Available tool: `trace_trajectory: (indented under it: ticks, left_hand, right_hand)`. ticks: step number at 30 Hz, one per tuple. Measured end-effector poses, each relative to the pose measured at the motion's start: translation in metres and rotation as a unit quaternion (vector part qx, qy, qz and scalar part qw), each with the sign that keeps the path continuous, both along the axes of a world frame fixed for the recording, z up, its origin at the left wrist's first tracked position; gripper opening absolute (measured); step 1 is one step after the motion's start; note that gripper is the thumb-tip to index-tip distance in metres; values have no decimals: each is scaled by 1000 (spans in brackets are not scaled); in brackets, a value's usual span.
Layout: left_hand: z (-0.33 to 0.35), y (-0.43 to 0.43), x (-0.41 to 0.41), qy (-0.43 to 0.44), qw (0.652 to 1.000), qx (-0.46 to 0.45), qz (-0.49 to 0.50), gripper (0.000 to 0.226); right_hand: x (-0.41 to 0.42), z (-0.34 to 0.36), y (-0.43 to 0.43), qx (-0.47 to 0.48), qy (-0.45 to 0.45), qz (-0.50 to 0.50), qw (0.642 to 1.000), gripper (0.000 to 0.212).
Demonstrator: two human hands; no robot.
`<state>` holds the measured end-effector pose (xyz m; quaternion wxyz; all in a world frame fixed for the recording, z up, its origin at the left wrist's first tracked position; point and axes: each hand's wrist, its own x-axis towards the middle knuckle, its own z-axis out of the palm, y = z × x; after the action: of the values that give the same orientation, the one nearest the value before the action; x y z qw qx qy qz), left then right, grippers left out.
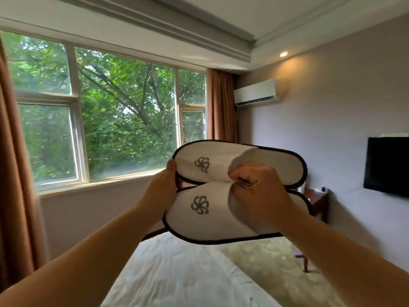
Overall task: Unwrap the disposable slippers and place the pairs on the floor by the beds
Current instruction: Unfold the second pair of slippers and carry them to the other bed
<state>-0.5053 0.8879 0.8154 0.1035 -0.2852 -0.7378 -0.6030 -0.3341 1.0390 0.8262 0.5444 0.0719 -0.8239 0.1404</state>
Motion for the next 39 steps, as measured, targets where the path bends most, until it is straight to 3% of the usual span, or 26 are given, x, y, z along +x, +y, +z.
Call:
trace_trajectory:
  ticks: [4,13,27,39]
  left_hand:
    - [26,65,18,-11,998,43,-44,59]
    - [48,171,19,-20,996,38,-74,62]
    - [-8,366,-77,-80,983,3,-164,64]
    - [-43,598,-94,-44,968,-54,-241,63]
  right_hand:
    - [25,22,53,-9,5,-20,1000,25]
    - [37,43,145,-17,22,-33,999,24]
    - [-34,-12,312,-132,-43,-72,988,19]
    - [-29,-46,491,-224,-79,-148,960,20]
